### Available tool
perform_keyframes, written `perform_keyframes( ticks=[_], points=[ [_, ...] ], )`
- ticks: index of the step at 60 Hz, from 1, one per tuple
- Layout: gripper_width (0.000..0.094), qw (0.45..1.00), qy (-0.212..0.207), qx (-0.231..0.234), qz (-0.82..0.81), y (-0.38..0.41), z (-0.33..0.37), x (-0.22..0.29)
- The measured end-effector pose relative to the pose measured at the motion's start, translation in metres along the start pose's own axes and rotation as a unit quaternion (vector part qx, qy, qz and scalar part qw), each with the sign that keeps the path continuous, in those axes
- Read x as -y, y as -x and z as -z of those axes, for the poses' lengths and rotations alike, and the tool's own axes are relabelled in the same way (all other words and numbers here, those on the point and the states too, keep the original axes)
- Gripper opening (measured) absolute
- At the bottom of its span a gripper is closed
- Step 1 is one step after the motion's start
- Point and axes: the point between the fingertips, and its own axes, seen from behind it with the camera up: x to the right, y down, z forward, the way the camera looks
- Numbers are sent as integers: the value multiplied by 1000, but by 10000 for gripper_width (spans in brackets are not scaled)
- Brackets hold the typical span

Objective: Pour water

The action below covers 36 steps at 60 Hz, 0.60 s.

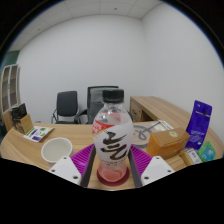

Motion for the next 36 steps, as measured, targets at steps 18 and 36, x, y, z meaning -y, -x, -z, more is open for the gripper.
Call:
perform_keyframes(
  ticks=[18,36],
  points=[
    [863,998,59,-37,5,-7,73,1],
    [857,995,84,-45,32,44,249,34]
  ],
)
